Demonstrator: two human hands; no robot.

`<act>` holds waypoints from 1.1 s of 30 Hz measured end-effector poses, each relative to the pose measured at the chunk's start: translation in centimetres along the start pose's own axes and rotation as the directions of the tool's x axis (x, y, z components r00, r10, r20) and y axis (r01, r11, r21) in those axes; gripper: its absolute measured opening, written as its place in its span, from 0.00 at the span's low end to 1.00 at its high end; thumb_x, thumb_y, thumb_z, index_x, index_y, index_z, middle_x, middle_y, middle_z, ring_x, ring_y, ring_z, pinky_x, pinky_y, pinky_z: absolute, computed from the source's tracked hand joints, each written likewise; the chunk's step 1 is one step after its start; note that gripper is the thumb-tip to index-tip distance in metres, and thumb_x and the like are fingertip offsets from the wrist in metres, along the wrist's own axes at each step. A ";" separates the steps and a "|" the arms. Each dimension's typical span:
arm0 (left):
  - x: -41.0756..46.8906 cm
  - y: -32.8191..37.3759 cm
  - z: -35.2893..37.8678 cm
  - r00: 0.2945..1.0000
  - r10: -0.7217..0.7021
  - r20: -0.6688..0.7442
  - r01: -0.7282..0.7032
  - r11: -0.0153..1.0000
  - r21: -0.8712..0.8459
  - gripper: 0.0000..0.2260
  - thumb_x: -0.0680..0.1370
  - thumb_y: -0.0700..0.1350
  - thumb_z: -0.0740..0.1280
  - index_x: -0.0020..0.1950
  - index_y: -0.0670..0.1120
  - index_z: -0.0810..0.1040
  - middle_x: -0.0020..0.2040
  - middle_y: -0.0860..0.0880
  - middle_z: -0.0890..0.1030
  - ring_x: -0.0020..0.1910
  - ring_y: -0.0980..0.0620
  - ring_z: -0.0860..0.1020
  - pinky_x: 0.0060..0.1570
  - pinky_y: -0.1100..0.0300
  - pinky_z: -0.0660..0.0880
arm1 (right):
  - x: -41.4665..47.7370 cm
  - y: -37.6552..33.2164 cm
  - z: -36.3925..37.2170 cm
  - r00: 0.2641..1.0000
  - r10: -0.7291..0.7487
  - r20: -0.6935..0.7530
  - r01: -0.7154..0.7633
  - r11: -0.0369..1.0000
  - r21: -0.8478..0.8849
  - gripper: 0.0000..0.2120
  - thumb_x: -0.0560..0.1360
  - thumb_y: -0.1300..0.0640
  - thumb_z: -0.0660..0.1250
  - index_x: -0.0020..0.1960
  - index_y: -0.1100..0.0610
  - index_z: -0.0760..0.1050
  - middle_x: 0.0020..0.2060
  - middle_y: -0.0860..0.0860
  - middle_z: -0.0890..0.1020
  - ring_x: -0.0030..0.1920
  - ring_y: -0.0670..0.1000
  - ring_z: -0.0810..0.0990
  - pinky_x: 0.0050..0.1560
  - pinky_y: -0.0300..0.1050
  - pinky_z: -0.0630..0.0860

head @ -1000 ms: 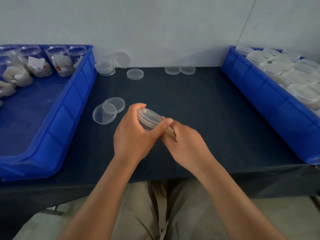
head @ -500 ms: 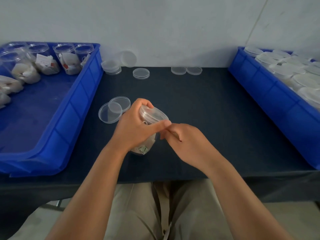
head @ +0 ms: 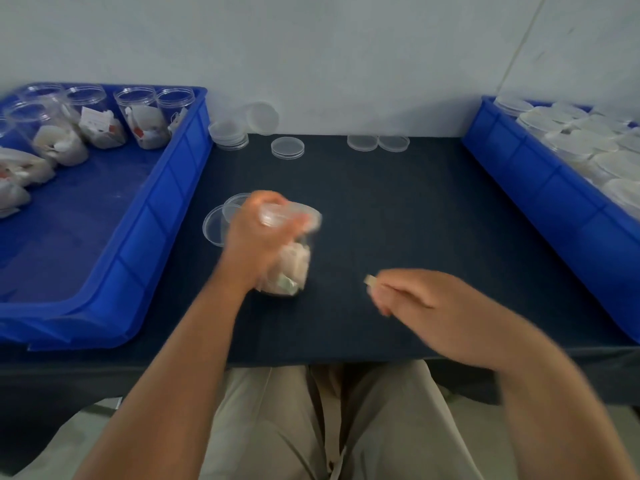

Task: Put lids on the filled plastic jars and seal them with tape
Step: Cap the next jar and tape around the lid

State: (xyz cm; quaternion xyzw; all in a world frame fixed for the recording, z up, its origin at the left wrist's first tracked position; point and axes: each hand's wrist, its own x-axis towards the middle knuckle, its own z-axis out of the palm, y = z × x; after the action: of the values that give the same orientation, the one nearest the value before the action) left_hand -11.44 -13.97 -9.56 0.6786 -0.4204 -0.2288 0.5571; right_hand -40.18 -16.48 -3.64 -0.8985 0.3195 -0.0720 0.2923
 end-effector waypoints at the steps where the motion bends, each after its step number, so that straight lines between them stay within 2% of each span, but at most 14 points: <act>1: 0.5 -0.1 -1.0 0.996 -0.030 -0.079 0.029 0.999 -0.021 0.26 0.60 0.68 0.74 0.53 0.58 0.78 0.50 0.56 0.82 0.45 0.61 0.83 0.42 0.66 0.79 | -1.7 1.0 -1.2 1.000 0.020 -0.001 -0.020 1.000 -0.024 0.22 0.84 0.32 0.49 0.46 0.44 0.73 0.39 0.42 0.79 0.39 0.40 0.79 0.45 0.31 0.73; 3: 1.3 0.0 -2.6 0.992 0.000 -0.125 0.010 0.997 0.080 0.24 0.61 0.70 0.73 0.52 0.60 0.77 0.49 0.62 0.81 0.46 0.64 0.81 0.43 0.67 0.78 | -4.2 2.6 -3.3 0.991 0.038 -0.131 -0.055 0.989 -0.135 0.23 0.81 0.26 0.46 0.49 0.36 0.75 0.42 0.33 0.80 0.41 0.35 0.81 0.42 0.26 0.74; 5: 0.9 0.0 -2.3 0.997 0.030 -0.065 -0.021 0.991 0.131 0.23 0.62 0.71 0.72 0.51 0.61 0.76 0.48 0.66 0.80 0.47 0.68 0.80 0.43 0.68 0.76 | -4.4 3.8 -4.4 0.970 0.036 -0.239 -0.099 0.961 -0.257 0.19 0.83 0.30 0.47 0.49 0.32 0.75 0.47 0.25 0.77 0.45 0.30 0.78 0.27 0.36 0.72; 8: -0.5 0.3 0.1 0.999 0.043 -0.033 -0.042 0.998 0.044 0.23 0.63 0.70 0.73 0.51 0.61 0.76 0.48 0.63 0.82 0.46 0.67 0.81 0.42 0.70 0.76 | -1.6 5.2 -3.3 0.934 0.113 -0.338 -0.194 0.957 -0.216 0.13 0.82 0.37 0.54 0.52 0.33 0.78 0.45 0.31 0.79 0.49 0.31 0.77 0.39 0.34 0.67; 9: -0.9 0.4 0.6 0.998 0.052 -0.037 -0.051 0.999 0.017 0.23 0.63 0.69 0.74 0.52 0.60 0.75 0.47 0.66 0.82 0.45 0.68 0.81 0.42 0.71 0.76 | -0.6 5.5 -2.5 0.928 0.120 -0.354 -0.208 0.953 -0.223 0.14 0.82 0.37 0.55 0.56 0.35 0.79 0.43 0.33 0.79 0.47 0.34 0.78 0.42 0.34 0.68; 11: -1.5 0.2 1.1 0.997 0.072 -0.038 -0.073 0.997 -0.007 0.23 0.64 0.68 0.75 0.53 0.60 0.75 0.48 0.72 0.80 0.46 0.68 0.81 0.43 0.72 0.76 | 1.0 5.9 -0.4 0.930 0.134 -0.341 -0.227 0.941 -0.250 0.17 0.83 0.39 0.56 0.64 0.38 0.80 0.49 0.37 0.80 0.47 0.38 0.78 0.46 0.35 0.74; 13: -1.9 0.4 1.4 0.997 0.069 -0.030 -0.070 0.997 -0.013 0.23 0.65 0.69 0.74 0.53 0.60 0.75 0.48 0.72 0.80 0.47 0.67 0.81 0.45 0.70 0.77 | 2.4 6.2 1.8 0.939 0.152 -0.308 -0.250 0.918 -0.309 0.18 0.85 0.40 0.55 0.72 0.37 0.75 0.54 0.43 0.78 0.49 0.43 0.79 0.51 0.44 0.80; 15: -2.2 0.4 1.8 0.996 0.077 -0.035 -0.078 0.997 -0.027 0.23 0.65 0.70 0.74 0.54 0.61 0.75 0.49 0.71 0.80 0.48 0.65 0.81 0.45 0.70 0.76 | 3.5 6.5 3.8 0.948 0.162 -0.275 -0.257 0.898 -0.356 0.20 0.86 0.41 0.53 0.76 0.36 0.70 0.55 0.45 0.76 0.50 0.46 0.78 0.51 0.44 0.80; 19: -2.9 0.3 2.0 0.994 0.093 -0.054 -0.096 0.995 -0.038 0.22 0.66 0.69 0.74 0.54 0.61 0.75 0.49 0.65 0.81 0.51 0.65 0.81 0.45 0.72 0.75 | 4.7 7.3 6.7 0.961 0.138 -0.242 -0.228 0.888 -0.399 0.25 0.84 0.38 0.48 0.76 0.36 0.71 0.51 0.44 0.72 0.50 0.46 0.73 0.46 0.42 0.74; 23: -3.2 0.3 2.0 0.993 0.102 -0.064 -0.105 0.993 -0.046 0.23 0.67 0.69 0.73 0.55 0.60 0.74 0.49 0.69 0.80 0.51 0.66 0.81 0.45 0.72 0.75 | 5.1 7.7 8.2 0.965 0.116 -0.235 -0.211 0.877 -0.432 0.23 0.84 0.37 0.50 0.75 0.35 0.72 0.58 0.45 0.72 0.59 0.49 0.71 0.60 0.45 0.71; 27: -3.4 0.1 2.2 0.991 0.108 -0.081 -0.111 0.993 -0.029 0.21 0.70 0.69 0.67 0.57 0.59 0.73 0.52 0.65 0.79 0.51 0.66 0.79 0.47 0.66 0.76 | 5.0 7.7 8.4 0.975 0.130 -0.181 -0.202 0.857 -0.474 0.30 0.81 0.31 0.50 0.82 0.36 0.60 0.66 0.47 0.69 0.67 0.53 0.68 0.70 0.50 0.67; 29: -3.6 0.0 2.3 0.992 0.094 -0.082 -0.097 0.995 -0.035 0.20 0.73 0.70 0.61 0.58 0.59 0.73 0.51 0.70 0.78 0.52 0.63 0.79 0.49 0.62 0.76 | 5.0 6.6 8.0 0.969 0.135 -0.205 -0.206 0.901 -0.382 0.39 0.75 0.23 0.50 0.83 0.36 0.57 0.70 0.48 0.66 0.72 0.54 0.65 0.74 0.53 0.64; 30: -3.7 0.1 2.3 0.993 0.090 -0.080 -0.094 0.994 -0.046 0.20 0.75 0.70 0.58 0.58 0.59 0.74 0.50 0.71 0.78 0.50 0.63 0.79 0.48 0.65 0.75 | 5.1 5.7 7.8 0.958 0.125 -0.258 -0.195 0.944 -0.267 0.43 0.72 0.20 0.51 0.83 0.36 0.56 0.73 0.47 0.65 0.74 0.53 0.63 0.75 0.53 0.63; 33: -4.2 0.1 2.8 0.997 0.060 -0.055 -0.066 0.993 -0.099 0.20 0.79 0.70 0.52 0.57 0.59 0.75 0.50 0.64 0.80 0.50 0.61 0.81 0.44 0.67 0.77 | 6.4 2.5 7.8 0.930 0.084 -0.359 -0.034 0.989 0.142 0.49 0.67 0.16 0.56 0.82 0.35 0.50 0.79 0.41 0.62 0.78 0.44 0.61 0.73 0.42 0.61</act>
State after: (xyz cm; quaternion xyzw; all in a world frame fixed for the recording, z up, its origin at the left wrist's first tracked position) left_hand -15.90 -12.12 -10.92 0.6419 -0.4149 -0.2141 0.6083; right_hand -34.03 -18.25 -11.78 -0.8380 0.3894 -0.2494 0.2896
